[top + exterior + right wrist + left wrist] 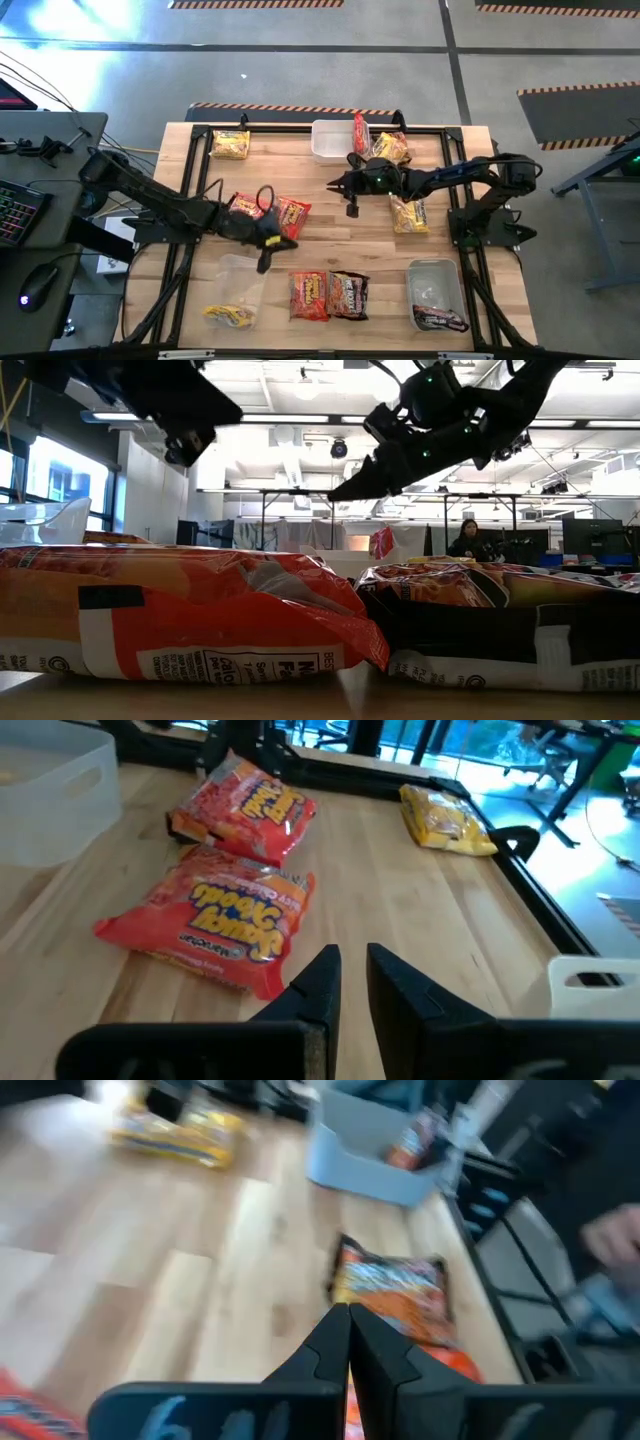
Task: Sort Maruchan noodles
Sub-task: Put the orange noodle pack into the white bin
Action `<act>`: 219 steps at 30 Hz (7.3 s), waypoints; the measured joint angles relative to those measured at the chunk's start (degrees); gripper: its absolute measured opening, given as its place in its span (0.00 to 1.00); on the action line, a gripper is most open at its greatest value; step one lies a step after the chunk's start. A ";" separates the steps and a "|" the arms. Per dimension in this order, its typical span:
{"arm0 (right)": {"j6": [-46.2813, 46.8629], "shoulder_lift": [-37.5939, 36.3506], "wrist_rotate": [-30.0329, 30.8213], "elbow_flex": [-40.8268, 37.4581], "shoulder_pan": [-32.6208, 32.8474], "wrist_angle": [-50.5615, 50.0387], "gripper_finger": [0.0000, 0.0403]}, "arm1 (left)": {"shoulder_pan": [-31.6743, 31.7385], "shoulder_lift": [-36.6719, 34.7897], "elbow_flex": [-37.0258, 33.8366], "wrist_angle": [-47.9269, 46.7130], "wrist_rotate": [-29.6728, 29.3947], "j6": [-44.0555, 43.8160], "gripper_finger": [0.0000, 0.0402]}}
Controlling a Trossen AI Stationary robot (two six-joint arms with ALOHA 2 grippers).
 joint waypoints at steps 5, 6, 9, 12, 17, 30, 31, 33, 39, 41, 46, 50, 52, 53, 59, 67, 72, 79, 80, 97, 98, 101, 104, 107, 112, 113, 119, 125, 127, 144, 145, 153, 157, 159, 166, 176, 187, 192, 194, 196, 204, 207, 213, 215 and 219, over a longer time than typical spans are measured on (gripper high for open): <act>0.21 -2.06 0.49 -0.10 -0.73 -2.52 0.09 | 4.58 -3.69 -1.50 -2.20 -0.94 -2.21 0.00; 0.12 -2.70 0.94 -0.06 -0.73 -3.33 0.09 | 5.46 -4.79 -1.49 -3.40 -0.94 -2.25 0.00; -0.09 -4.76 2.84 -0.06 -1.08 -8.28 0.09 | 8.72 -7.55 -1.40 -6.17 -0.87 -4.01 0.00; -0.33 -5.94 3.15 -0.06 -1.41 -13.04 0.09 | 12.77 -10.61 -1.52 -11.49 -0.90 -9.19 0.00; -2.20 -5.83 0.99 -0.08 -2.49 -14.39 0.09 | 19.76 -14.13 -1.41 -23.61 4.00 -15.91 0.02; 3.79 -3.05 -14.26 -16.29 -8.45 27.31 0.01 | 30.77 -16.22 2.54 -47.48 11.14 -19.23 0.23; 4.69 -3.16 -14.87 -17.06 -9.07 29.16 0.01 | 31.25 -16.22 3.51 -49.69 11.15 -18.77 0.24; 5.84 -3.39 -15.75 -17.61 -9.93 30.30 0.00 | 32.48 -16.21 5.48 -55.34 11.84 -18.72 0.27; 6.69 -3.67 -15.77 -17.21 -10.55 27.53 0.00 | 37.33 -15.27 7.62 -68.91 19.78 -23.06 0.36; 6.08 -3.67 -15.78 -17.21 -10.55 27.49 0.00 | 38.75 -15.07 7.62 -71.48 20.20 -23.69 0.40; 5.56 -3.67 -15.92 -17.19 -10.55 26.94 0.00 | 43.47 -15.02 7.62 -74.71 19.93 -21.93 0.50; 5.38 -3.67 -15.93 -17.19 -10.55 26.60 0.00 | 47.80 -15.02 7.59 -76.00 19.74 -19.02 0.57; 5.32 -3.67 -15.93 -17.19 -10.55 26.60 0.00 | 49.98 -15.04 6.90 -75.98 20.43 -17.82 0.59; 5.28 -3.67 -15.93 -17.19 -10.55 26.60 0.00 | 51.13 -15.00 6.27 -76.07 21.21 -17.30 0.59; 5.26 -3.67 -15.92 -17.17 -10.55 26.60 0.00 | 56.07 -14.57 0.95 -73.86 26.86 -14.59 0.60; 5.26 -3.67 -15.89 -17.15 -10.55 26.60 0.00 | 58.42 -14.33 -3.50 -62.62 33.82 -12.10 0.60; 5.26 -3.67 -15.71 -17.15 -10.55 26.62 0.00 | 59.01 -13.73 -5.37 -61.18 34.77 -10.62 0.58; 5.26 -3.67 -15.73 -17.13 -10.55 26.60 0.00 | 58.99 -13.75 -5.63 -59.75 34.84 -6.72 0.35; 5.26 -3.67 -15.73 -17.13 -10.55 26.62 0.00 | 58.99 -13.75 -5.63 -59.43 34.87 -5.88 0.30; 21.26 -3.28 -15.38 -6.65 -9.00 9.21 0.07 | 56.39 -24.02 -5.67 -49.82 33.80 -4.56 0.00; 21.86 -3.04 -15.45 -5.02 -8.33 6.05 0.10 | 55.81 -24.68 -5.67 -48.44 33.77 -4.71 0.00; 22.68 -1.42 -15.62 0.09 -6.15 -0.03 0.24 | 53.61 -26.29 -5.67 -43.41 32.18 -5.06 0.00; 25.00 1.10 -16.81 5.41 -4.77 -2.45 0.40 | 51.50 -27.18 -5.67 -39.33 31.18 -4.60 0.00; 26.24 5.37 -21.58 10.33 -4.51 -2.78 0.56 | 49.57 -27.37 -5.67 -36.28 31.00 -3.26 0.00; 26.31 15.20 -26.38 17.94 -4.51 0.42 0.70 | 46.90 -27.35 -5.67 -33.09 30.12 -1.33 0.00; 26.78 17.47 -26.74 19.52 -4.51 1.66 0.71 | 46.43 -27.37 -5.67 -32.58 30.06 -1.04 0.00; 28.17 28.43 -29.06 27.61 -4.27 9.90 0.71 | 43.51 -27.37 -5.67 -29.91 30.02 -0.27 0.00; 26.49 34.40 -33.46 33.44 -3.45 13.20 0.71 | 41.62 -27.37 -5.67 -27.98 29.50 0.39 0.00; 26.44 35.89 -34.83 34.92 -3.11 13.06 0.71 | 41.22 -27.37 -5.67 -27.44 28.80 0.44 0.00; 26.70 37.38 -27.98 37.10 1.01 7.87 0.59 | 40.72 -27.39 -5.67 -24.33 27.22 1.39 0.00; 26.68 37.38 -27.78 37.10 1.23 7.80 0.57 | 40.72 -27.39 -5.67 -24.35 27.18 1.39 0.00; 26.67 37.38 -27.21 37.08 1.74 6.98 0.39 | 40.54 -27.11 -5.65 -28.53 25.77 2.61 0.04; 26.28 37.38 -25.71 37.04 1.68 4.21 0.36 | 40.50 -26.17 -5.65 -33.59 24.29 3.17 0.13; 25.84 37.38 -25.76 37.01 1.58 3.14 0.35 | 39.89 -25.30 -5.65 -35.65 24.30 3.85 0.18; 21.70 33.45 -28.14 37.01 -0.83 -5.46 0.35 | 30.90 -21.88 -5.65 -36.15 21.72 11.06 0.35; 8.07 26.26 -18.18 37.01 -2.07 -23.41 0.35 | 14.73 -14.41 -5.65 -36.03 -0.86 11.50 0.48; 5.52 25.91 -17.78 37.01 -2.07 -23.54 0.35 | 7.73 -3.83 -5.62 -34.04 -12.06 13.45 0.44; 5.44 25.91 -16.55 37.01 -1.77 -24.27 0.35 | 7.73 -1.89 -5.58 -32.63 -12.82 13.78 0.27; 7.48 25.91 -14.63 37.01 -1.29 -25.02 0.35 | 7.76 -1.92 -5.58 -31.74 -12.84 13.89 0.17; 10.86 25.90 -14.55 37.01 -0.90 -25.43 0.36 | 7.76 -1.91 -5.18 -32.07 -12.86 13.86 0.07; 15.07 25.89 -14.53 37.01 -0.87 -29.05 0.50 | 7.78 -1.93 -3.08 -31.68 -13.99 14.35 0.00; 16.08 25.89 -14.85 37.01 -0.84 -28.88 0.53 | 7.78 -1.93 -2.03 -31.70 -14.04 14.32 0.00; 15.84 25.82 -15.64 37.01 -0.76 -32.58 0.54 | 10.43 -1.93 0.01 -33.83 -15.99 11.49 0.04; 14.56 25.28 -15.68 37.01 -1.03 -35.98 0.53 | 14.51 -1.93 1.57 -35.54 -14.94 11.85 0.07; 11.06 22.46 -16.73 37.01 -1.15 -42.31 0.49 | 26.49 -1.95 3.57 -34.67 2.69 14.50 0.16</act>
